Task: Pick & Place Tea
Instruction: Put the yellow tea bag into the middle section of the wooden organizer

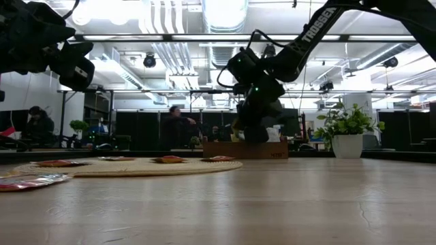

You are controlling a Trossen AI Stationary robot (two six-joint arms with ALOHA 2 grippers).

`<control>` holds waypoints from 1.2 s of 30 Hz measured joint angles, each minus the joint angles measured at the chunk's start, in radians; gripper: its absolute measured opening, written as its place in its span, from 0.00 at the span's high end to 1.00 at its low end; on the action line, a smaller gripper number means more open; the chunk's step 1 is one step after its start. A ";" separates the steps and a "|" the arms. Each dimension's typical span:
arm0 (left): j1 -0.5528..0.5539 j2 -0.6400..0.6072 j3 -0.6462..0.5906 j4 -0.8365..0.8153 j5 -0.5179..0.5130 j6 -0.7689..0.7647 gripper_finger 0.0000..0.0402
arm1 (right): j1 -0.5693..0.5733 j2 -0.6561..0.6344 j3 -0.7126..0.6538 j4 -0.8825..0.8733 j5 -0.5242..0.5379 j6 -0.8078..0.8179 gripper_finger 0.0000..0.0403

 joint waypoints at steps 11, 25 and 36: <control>0.000 0.002 0.000 0.000 0.000 0.000 0.66 | -0.009 0.029 0.006 0.033 0.017 -0.002 0.98; 0.000 0.002 0.000 0.000 0.000 0.000 0.66 | -0.013 0.029 0.005 0.080 -0.001 -0.132 0.93; 0.000 0.002 0.000 0.000 0.000 0.000 0.66 | -0.013 0.028 0.005 0.097 0.046 -0.119 0.64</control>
